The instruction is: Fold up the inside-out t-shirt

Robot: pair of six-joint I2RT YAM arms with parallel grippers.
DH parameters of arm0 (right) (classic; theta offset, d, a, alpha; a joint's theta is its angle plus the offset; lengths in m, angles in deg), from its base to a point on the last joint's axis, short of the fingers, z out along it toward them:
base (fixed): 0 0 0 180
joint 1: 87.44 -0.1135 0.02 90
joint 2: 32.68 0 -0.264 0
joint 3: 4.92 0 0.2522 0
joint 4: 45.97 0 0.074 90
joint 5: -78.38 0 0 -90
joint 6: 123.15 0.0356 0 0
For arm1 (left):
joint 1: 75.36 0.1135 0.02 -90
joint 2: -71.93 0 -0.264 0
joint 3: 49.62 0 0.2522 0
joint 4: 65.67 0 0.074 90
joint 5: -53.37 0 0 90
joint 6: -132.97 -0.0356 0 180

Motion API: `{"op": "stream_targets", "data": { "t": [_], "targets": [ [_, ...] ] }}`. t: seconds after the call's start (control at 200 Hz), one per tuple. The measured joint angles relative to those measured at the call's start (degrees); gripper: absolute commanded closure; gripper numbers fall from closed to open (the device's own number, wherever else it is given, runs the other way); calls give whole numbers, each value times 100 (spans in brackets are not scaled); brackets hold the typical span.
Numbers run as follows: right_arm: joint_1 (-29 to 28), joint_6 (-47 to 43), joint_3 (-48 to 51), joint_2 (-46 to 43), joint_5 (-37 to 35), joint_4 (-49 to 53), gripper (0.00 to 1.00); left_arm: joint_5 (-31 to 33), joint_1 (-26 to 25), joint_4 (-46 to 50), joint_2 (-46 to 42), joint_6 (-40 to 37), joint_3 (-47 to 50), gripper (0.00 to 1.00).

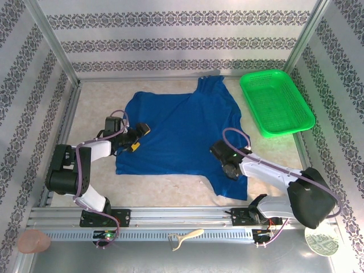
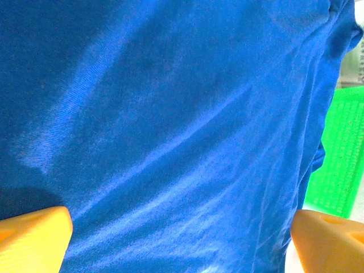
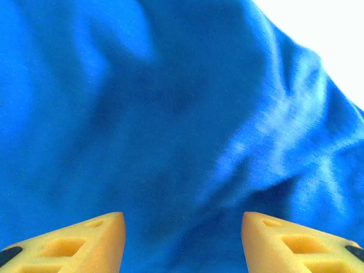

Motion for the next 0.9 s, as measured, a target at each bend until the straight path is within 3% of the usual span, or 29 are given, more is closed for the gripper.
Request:
{"op": "stream_targets", "data": {
  "t": [0.305, 0.53, 0.699, 0.859, 0.899],
  "targets": [
    [-1440, 1458, 140, 417, -264, 175, 43, 299, 494, 380, -380, -72, 177, 0],
    [-1808, 1738, 136, -7, -264, 197, 43, 914, 664, 1534, -1272, -256, 219, 0],
    [-1038, 472, -332, -785, -326, 20, 43, 1244, 763, 2481, -1196, -1038, -1429, 0],
    [581, -1410, -990, -929, 184, -732, 41, 1644, 892, 3086, -177, -2070, -3606, 0],
    [966, -1792, -1132, -787, 437, -920, 41, 1729, 909, 3215, 166, -2334, -4061, 8]
  ]
}}
